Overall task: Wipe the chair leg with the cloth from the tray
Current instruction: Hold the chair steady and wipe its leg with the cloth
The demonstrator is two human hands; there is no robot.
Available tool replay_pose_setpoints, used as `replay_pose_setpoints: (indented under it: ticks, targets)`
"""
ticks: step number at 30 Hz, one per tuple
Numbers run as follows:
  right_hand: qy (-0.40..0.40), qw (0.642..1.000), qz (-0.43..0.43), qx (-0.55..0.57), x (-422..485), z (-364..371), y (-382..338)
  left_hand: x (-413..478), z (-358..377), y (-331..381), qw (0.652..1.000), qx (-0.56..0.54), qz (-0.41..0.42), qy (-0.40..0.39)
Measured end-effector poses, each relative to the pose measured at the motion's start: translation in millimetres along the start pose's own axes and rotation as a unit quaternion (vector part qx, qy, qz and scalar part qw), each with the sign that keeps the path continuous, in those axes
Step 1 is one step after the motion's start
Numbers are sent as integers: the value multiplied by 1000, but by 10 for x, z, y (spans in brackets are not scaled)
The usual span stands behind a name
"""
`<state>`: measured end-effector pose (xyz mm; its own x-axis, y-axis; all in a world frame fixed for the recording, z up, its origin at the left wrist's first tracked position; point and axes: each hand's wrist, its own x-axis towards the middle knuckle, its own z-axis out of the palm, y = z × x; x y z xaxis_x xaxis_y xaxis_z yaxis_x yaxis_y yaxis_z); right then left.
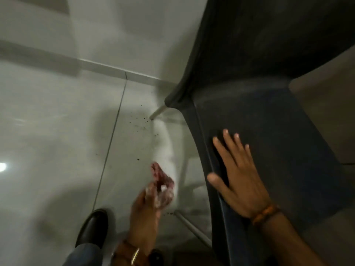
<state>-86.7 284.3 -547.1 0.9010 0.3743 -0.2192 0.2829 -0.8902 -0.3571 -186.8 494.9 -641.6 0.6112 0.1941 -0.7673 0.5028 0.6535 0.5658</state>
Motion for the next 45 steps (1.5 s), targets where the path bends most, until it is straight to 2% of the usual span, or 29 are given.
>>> replay_pose_setpoints:
  ticks: [2,6,10,15,19,23,29,33,37,41,45]
  targets:
    - [1,1000,15,1,484,-49,-59,354,35,348,996,7,88,-33]
    - [5,998,55,-1,932,-22,-132,1070,274,899,977,20,204,-54]
    - [7,999,50,-7,937,-25,-147,1618,724,1168,957,68,255,-121]
    - [-7,998,66,-9,979,-35,-225,2111,1083,1054,951,89,243,-172]
    - [-12,998,69,-7,987,-59,-250,2601,1020,874,955,121,232,-136]
    - [-5,997,69,-14,1011,-43,-208,3311,907,762,972,153,158,-86]
    - [21,998,63,-23,1137,-2,-106,4264,649,576,960,240,98,-106]
    - [17,998,66,-12,1055,-17,-209,3823,795,734,954,234,131,-136]
    - [15,997,70,-8,1062,-42,-222,2907,1017,767,964,117,210,-109]
    - [8,997,70,-10,1021,-34,-269,1963,1205,868,940,41,312,-131]
    - [12,997,75,-7,1008,-27,-283,1945,1248,886,944,33,300,-131]
